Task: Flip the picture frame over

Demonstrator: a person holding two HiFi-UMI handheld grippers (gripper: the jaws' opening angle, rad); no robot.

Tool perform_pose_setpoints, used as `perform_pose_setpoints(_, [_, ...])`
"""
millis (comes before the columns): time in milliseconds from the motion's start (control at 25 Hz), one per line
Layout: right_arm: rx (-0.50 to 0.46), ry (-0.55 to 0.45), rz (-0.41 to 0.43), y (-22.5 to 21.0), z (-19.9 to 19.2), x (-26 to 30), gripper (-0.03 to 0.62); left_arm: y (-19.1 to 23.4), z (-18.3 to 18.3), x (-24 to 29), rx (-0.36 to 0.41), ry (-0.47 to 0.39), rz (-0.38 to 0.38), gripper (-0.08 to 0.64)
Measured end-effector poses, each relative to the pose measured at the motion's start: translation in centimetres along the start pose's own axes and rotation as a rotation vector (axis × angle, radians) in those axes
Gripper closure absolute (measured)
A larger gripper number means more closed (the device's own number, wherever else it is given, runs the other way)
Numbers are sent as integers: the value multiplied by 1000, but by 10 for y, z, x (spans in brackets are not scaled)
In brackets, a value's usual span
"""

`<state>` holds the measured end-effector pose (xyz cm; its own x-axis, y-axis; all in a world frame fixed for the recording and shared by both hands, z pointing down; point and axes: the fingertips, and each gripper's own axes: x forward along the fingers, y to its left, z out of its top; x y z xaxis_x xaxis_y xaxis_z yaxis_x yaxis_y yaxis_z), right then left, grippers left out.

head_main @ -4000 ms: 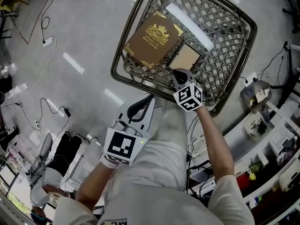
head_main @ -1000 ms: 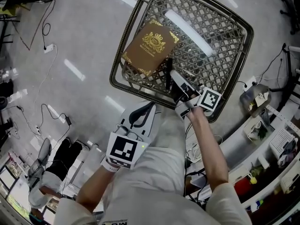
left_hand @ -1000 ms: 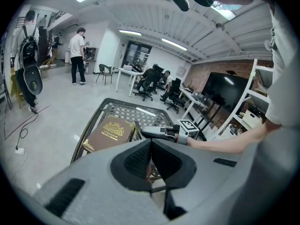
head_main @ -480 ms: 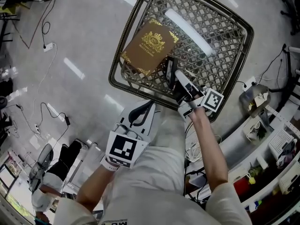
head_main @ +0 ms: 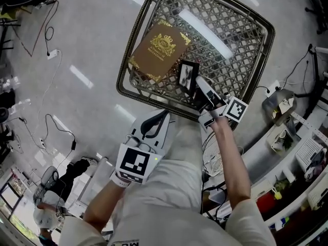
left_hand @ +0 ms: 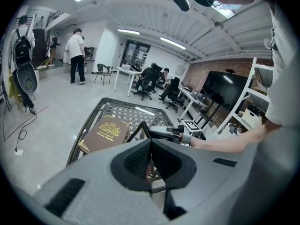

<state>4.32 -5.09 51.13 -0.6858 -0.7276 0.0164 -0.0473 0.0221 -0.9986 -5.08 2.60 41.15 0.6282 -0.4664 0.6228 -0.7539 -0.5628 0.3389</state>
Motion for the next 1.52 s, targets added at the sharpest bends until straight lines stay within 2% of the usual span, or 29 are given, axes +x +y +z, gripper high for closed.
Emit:
perform_pose_setpoints(240, [-28,-32,-43,-9,13,-19,537,-7,-3,2,39,1,-18,535])
perform_pose_setpoints(640, [-56,-77,-116,-30,29,-39,538,-7,-6,1,45,7,-20,535])
perform_pose_setpoints(800, [-35,-88,-133,-42,29,-42,540,-7,-8,0,46,10,-19,535])
perform_pose_setpoints(960, [29,-136,-121,-54,33,-47,540,-7,-10,0,43,14,-17,535])
perform_pose_setpoints(1040, [30,-158,-148,-64,37,-53,540,-8,-11,0,44,17,-17,535])
perform_pose_setpoints(1520, [-15,-120,-266,-97,36,-66,546,-8,-12,4,41,19,-18,534])
